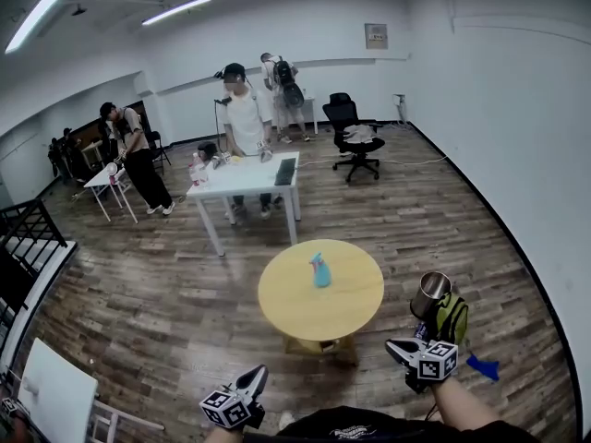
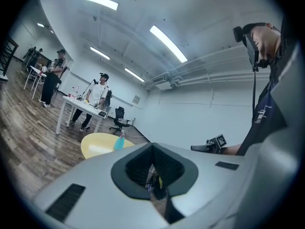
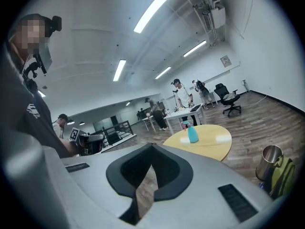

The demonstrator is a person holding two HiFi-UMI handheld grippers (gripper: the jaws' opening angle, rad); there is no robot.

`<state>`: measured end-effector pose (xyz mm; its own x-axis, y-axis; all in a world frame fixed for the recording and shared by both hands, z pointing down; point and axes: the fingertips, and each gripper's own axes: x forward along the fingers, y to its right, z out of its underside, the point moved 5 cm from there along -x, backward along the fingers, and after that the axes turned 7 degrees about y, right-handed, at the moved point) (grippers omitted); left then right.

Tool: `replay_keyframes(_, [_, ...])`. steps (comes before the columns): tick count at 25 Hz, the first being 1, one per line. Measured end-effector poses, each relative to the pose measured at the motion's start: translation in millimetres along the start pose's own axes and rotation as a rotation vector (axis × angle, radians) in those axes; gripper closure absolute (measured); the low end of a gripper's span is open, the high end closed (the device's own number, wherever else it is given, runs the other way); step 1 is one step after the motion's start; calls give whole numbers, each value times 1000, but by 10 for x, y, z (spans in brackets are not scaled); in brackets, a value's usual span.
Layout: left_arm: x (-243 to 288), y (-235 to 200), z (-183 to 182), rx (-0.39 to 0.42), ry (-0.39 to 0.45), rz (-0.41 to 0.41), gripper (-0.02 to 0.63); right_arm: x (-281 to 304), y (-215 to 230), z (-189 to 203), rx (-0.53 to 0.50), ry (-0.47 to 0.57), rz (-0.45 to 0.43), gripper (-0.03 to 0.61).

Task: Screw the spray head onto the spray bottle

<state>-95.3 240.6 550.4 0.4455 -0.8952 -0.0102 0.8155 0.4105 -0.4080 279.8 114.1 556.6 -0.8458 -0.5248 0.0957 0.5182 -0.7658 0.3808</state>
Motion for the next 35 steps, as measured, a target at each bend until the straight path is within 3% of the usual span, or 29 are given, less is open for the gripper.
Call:
replay_keyframes(4, [336,-589,-192,-3,3,66,598,569,67,-145,-39,3,39,583])
replay_keyframes(10, [737,-1631,-788,35,-17,162,598,1524,72,-489,-65,49,128,583])
replay_keyframes(18, [1198,-2770,-1252,26,-35,226,598,2641,164,-741,-73,96,194,583])
replay_keyframes(26, [1918,-3185,-1170,-15,-62,204,598,3027,850,-857,-54,63,197,583])
replay_keyframes(31, [2603,-3012,-1059,13,-65,165,598,3028,1727,-992,-28,53,157,583])
replay_keyframes(35, [3268,-2790,-1038,-18,-25,47,598,3039,2600,-1337,1,11,89,583])
